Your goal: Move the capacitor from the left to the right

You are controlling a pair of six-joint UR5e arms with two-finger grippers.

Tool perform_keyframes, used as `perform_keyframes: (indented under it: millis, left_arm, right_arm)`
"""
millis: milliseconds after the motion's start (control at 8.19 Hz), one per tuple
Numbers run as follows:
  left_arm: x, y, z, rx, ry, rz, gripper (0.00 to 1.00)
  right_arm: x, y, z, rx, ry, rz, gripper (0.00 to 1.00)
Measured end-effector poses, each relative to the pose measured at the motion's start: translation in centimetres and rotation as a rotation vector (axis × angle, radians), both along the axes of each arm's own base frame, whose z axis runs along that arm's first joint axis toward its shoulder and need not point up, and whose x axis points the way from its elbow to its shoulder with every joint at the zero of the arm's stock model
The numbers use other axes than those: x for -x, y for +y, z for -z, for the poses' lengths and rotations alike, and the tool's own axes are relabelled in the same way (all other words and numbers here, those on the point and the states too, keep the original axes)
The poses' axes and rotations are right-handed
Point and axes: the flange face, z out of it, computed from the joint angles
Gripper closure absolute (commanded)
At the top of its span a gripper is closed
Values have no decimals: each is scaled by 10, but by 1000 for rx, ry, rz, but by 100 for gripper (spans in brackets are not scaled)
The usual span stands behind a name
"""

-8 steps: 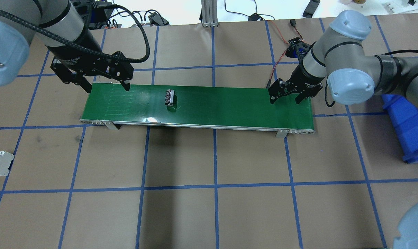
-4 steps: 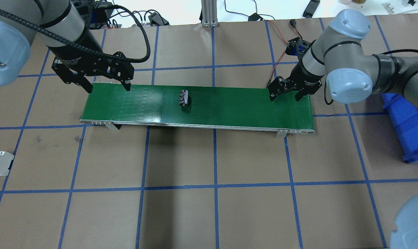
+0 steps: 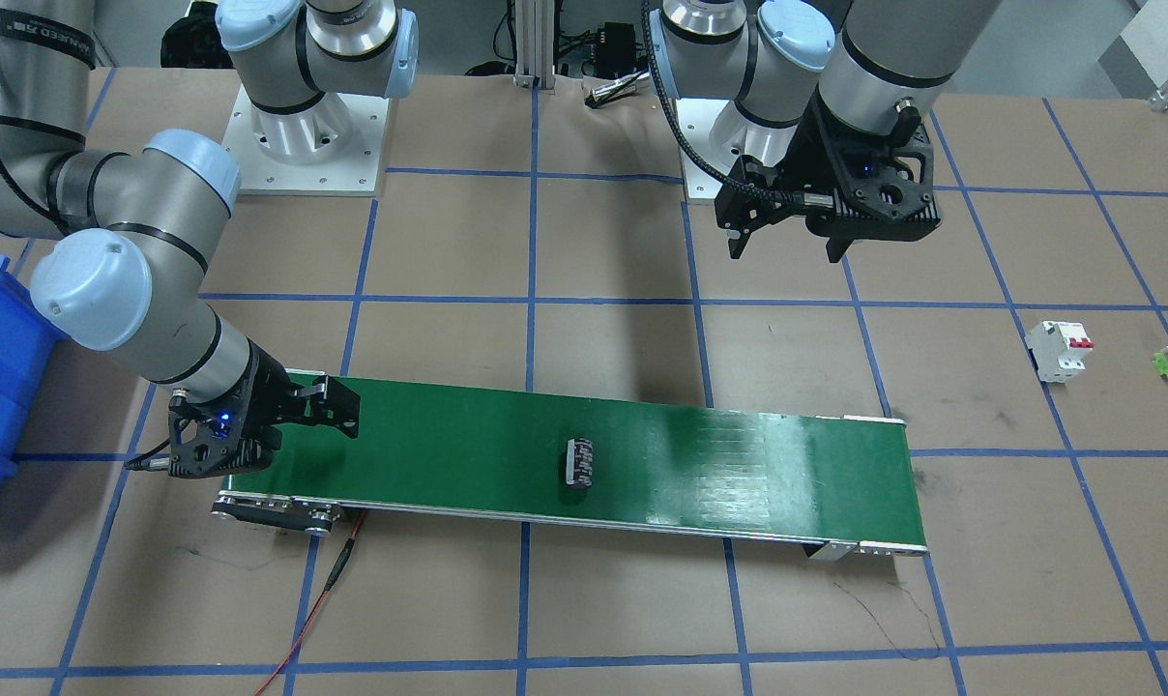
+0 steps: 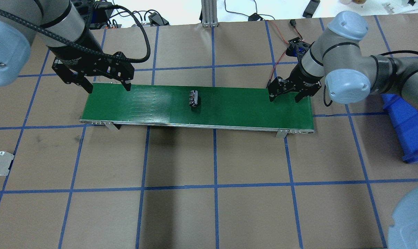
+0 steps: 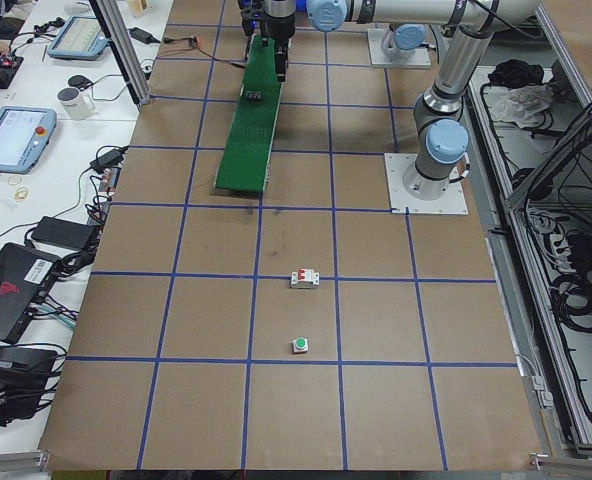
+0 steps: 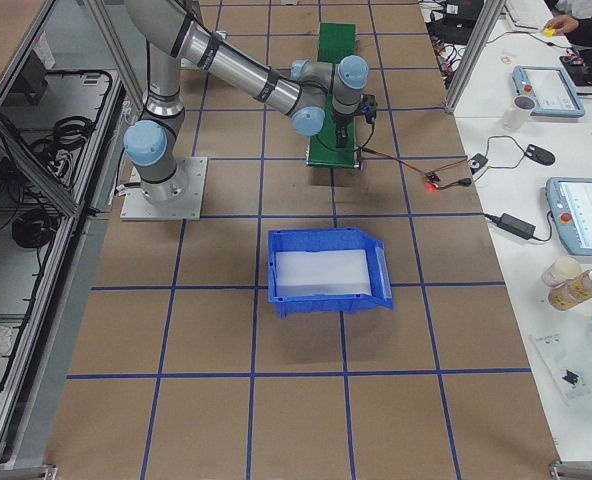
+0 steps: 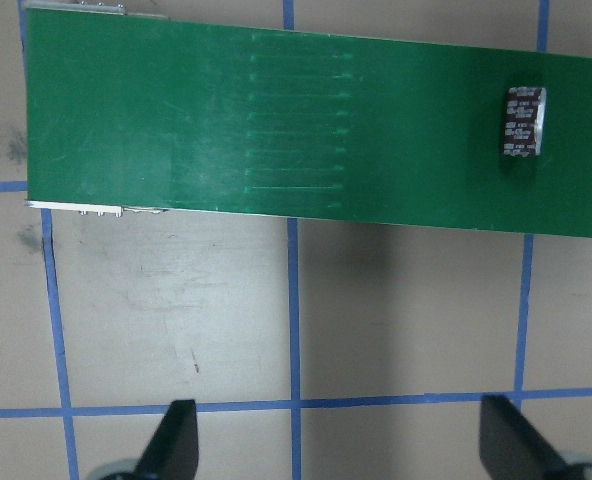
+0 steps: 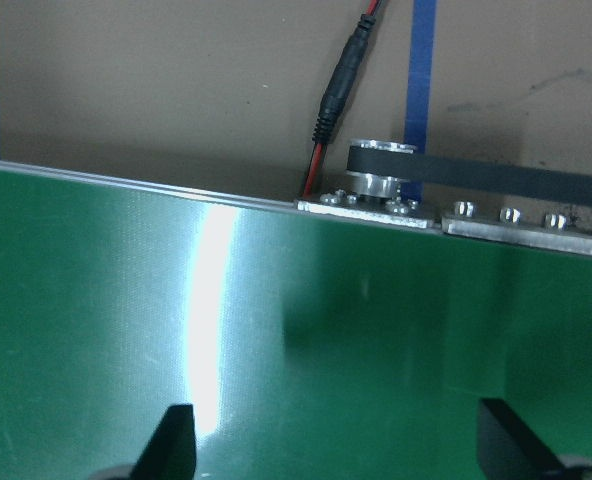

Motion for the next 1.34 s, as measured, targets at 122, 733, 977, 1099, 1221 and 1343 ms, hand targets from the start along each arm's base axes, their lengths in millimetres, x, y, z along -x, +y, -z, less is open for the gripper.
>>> perform_keyframes:
  millis: [122,733,977,1099,1221,1343]
  left_arm:
    - [0,0,0,1,0,0,0]
    - [0,1,0,0,-1,0,0]
    - [0,1,1,-1,-1,0,0]
    - [0,1,1,-2,-1,0,0]
    - [0,1,1,-3,0,-1,0]
    - [0,1,1,-3,0,-1,0]
  right_arm:
    - [0,0,1,-3,0,3,0]
    - [0,0,1,-6,0,8,0]
    - [0,0,1,-12,-1,32,0]
    - [-1,1,-1,-14,-4,51,0]
    - [-2,1,-2,-20,-9,81,0]
    - [-4,2,-3,-24,-10,101,0]
